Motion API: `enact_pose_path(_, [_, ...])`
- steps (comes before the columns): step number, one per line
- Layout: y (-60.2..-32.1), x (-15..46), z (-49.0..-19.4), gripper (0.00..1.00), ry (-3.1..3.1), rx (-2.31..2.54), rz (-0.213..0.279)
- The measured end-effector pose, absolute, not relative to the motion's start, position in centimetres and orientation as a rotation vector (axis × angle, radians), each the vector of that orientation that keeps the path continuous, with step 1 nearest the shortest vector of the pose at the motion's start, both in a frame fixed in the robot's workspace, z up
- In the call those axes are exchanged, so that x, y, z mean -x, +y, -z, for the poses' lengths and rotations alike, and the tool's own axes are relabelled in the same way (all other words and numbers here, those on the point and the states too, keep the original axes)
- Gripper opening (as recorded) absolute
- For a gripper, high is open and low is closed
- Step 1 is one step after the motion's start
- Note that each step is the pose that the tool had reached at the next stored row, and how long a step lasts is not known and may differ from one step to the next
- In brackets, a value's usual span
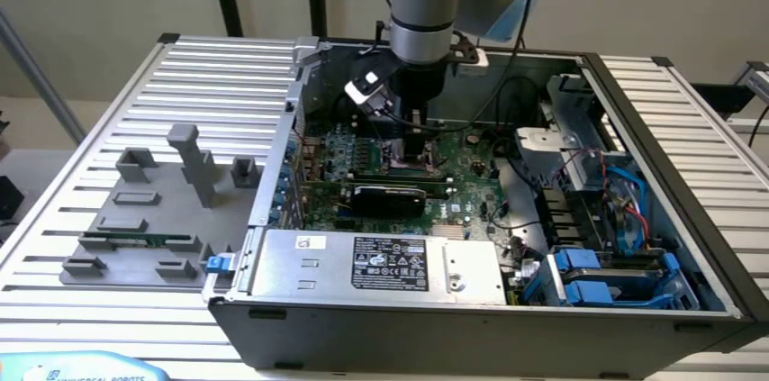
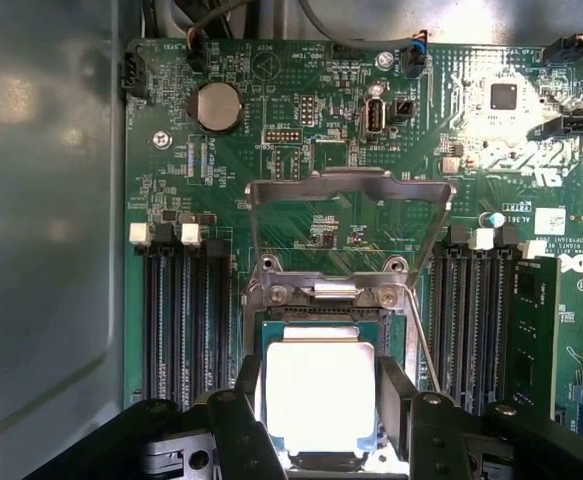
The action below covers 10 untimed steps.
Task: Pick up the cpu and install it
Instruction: 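Place the cpu into insertion slot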
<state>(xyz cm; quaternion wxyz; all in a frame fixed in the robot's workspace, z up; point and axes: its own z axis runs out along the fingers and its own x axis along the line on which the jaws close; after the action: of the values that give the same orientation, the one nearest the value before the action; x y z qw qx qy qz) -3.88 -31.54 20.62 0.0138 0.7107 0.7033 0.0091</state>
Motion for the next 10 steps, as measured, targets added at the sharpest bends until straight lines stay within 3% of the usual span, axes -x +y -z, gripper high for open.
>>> enact_pose_path(10, [-31.78,3.88,-20.24,0.55,2.169,-2.224,-0.017])
